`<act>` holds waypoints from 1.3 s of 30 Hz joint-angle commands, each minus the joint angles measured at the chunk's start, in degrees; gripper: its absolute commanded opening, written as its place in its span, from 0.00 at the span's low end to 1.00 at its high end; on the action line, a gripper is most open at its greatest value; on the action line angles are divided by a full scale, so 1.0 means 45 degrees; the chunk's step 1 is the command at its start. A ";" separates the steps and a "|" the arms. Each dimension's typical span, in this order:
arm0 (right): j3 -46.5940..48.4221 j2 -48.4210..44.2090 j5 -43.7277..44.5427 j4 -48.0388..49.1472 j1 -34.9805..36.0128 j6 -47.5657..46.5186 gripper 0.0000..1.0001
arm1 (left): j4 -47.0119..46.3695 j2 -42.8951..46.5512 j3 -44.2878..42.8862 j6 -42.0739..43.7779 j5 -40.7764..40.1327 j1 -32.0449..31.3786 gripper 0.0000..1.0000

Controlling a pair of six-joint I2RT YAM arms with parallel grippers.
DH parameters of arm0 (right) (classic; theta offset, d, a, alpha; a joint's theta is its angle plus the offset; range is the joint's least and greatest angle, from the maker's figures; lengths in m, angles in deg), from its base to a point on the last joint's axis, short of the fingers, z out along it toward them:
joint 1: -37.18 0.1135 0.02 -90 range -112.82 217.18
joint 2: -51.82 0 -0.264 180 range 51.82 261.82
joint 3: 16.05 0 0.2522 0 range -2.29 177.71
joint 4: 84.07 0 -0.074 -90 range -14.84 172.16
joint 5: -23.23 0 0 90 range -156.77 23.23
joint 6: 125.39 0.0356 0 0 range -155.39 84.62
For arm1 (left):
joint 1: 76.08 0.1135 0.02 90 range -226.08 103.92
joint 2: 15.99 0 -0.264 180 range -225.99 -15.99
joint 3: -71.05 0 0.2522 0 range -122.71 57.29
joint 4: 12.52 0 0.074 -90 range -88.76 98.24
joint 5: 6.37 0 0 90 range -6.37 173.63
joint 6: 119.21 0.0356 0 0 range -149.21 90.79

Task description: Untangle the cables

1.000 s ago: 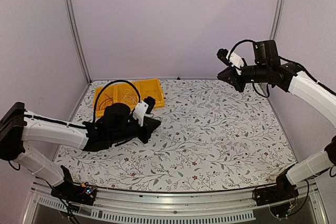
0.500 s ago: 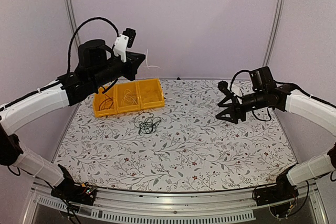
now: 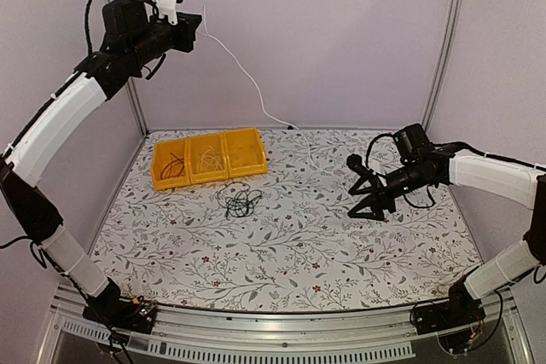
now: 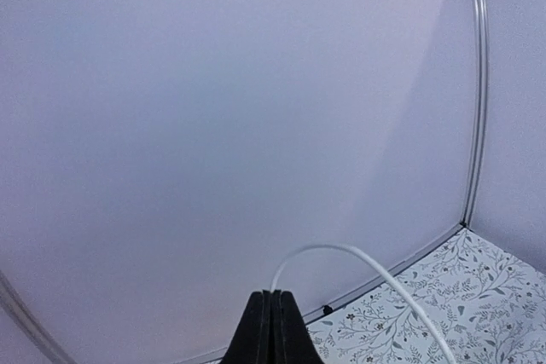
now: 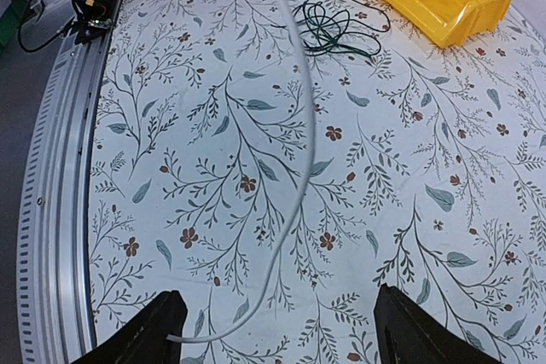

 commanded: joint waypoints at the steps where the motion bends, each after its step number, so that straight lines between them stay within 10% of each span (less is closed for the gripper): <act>1: -0.0154 0.0005 0.0378 0.0150 -0.0070 -0.0125 0.80 | 0.0712 -0.0834 -0.1236 0.0228 0.0404 0.0838 0.00; 39: 0.0061 0.1003 0.0657 -0.0646 -0.0056 -0.0796 0.84 | 0.0183 -0.4434 -0.4799 -0.1095 0.2942 0.3637 0.00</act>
